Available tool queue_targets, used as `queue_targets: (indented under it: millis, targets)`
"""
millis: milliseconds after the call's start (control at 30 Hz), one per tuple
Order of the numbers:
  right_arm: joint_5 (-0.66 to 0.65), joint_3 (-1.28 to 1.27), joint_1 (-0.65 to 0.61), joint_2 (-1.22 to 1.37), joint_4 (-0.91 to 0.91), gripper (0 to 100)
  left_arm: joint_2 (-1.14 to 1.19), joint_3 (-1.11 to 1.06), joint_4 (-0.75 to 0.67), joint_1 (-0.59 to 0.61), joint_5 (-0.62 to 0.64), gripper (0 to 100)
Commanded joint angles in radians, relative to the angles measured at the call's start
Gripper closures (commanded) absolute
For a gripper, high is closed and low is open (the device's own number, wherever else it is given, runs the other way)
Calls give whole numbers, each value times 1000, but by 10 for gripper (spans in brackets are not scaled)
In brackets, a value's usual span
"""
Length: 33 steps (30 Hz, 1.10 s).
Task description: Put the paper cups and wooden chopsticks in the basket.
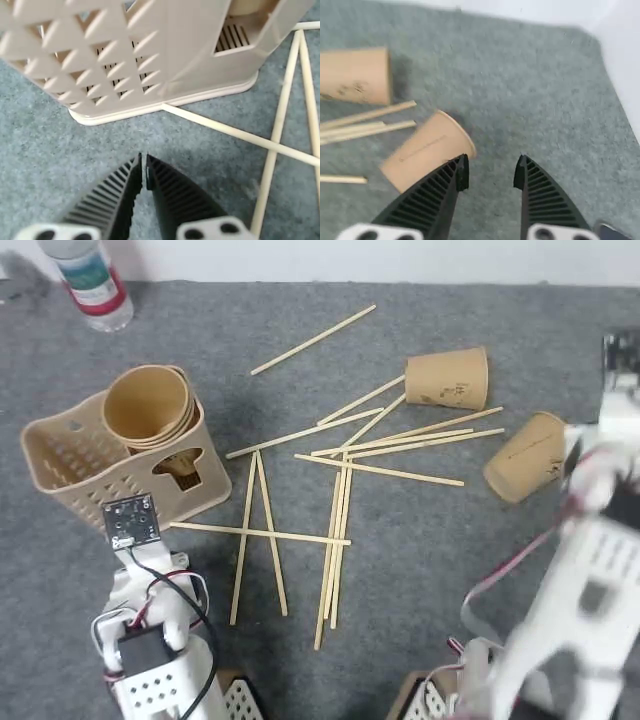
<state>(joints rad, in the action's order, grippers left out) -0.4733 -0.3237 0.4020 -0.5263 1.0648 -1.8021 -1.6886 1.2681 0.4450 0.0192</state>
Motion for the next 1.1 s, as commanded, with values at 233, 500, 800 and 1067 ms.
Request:
queue_targets:
  millis: [233, 500, 800, 1067]
  targets:
    - [-351, 408, 54, 582, 68, 832, -18, 5, -6, -6, 5, 983]
    - [-565, 499, 22, 696, 84, 833, -18, 5, -6, -6, 5, 983]
    - [-646, 526, -68, 708, 165, 833, -18, 5, -6, -6, 5, 983]
    - [-644, 569, -56, 848, 160, 833, -18, 5, -6, -6, 5, 983]
